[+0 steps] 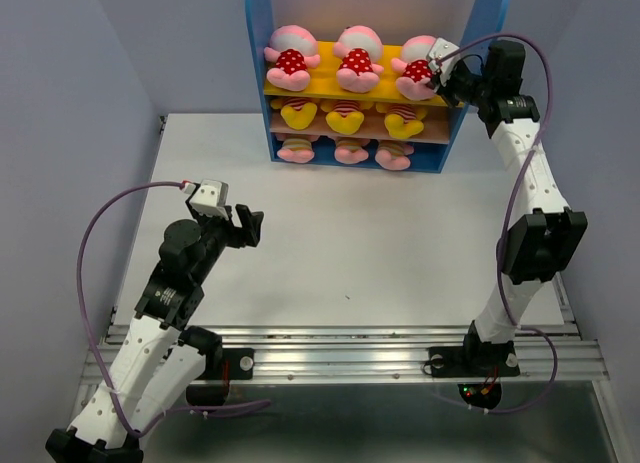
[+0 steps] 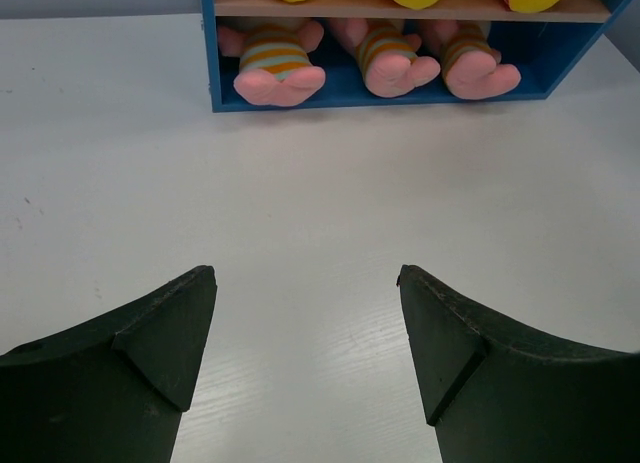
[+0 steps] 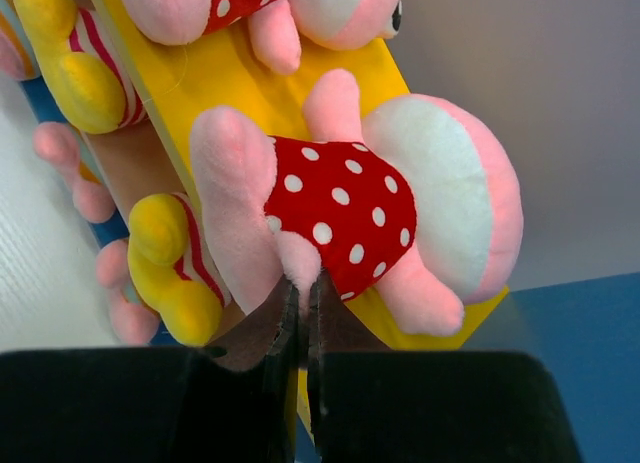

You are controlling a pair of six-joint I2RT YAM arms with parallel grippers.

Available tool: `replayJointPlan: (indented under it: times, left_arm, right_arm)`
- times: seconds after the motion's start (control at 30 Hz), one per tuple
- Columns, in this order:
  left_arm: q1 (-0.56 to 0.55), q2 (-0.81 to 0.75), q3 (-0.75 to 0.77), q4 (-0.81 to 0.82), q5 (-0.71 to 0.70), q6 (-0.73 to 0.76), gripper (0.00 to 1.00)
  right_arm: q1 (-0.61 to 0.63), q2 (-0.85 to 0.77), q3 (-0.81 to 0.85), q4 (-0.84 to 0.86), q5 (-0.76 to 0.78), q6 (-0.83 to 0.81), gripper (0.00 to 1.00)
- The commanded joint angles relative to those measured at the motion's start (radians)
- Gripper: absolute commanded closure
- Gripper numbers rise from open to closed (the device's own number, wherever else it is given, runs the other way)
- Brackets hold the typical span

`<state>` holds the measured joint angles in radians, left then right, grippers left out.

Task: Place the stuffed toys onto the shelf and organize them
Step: Place the stuffed toy onto shelf

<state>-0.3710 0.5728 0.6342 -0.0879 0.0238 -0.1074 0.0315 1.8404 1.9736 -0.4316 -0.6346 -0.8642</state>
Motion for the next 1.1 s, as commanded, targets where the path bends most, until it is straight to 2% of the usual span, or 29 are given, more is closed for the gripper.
replayJointPlan:
  times: [0.0,0.4,0.57,1.07]
  left_arm:
    - [0.003,-0.002,-0.007,0.042,-0.015,0.018,0.15]
    - [0.003,-0.001,-0.005,0.042,-0.013,0.017,0.15]
    - [0.003,0.001,-0.004,0.04,-0.013,0.015,0.15]
    - [0.003,0.002,-0.005,0.037,-0.013,0.011,0.16]
  right_arm:
    - [-0.012,0.022,0.079,0.096,-0.043,-0.012,0.98]
    - [-0.082,0.031,0.057,0.096,-0.145,-0.018,0.91]
    - [-0.091,0.025,0.031,0.105,-0.14,-0.024,0.84]
    - [-0.091,0.037,0.011,0.149,-0.165,0.036,0.83]
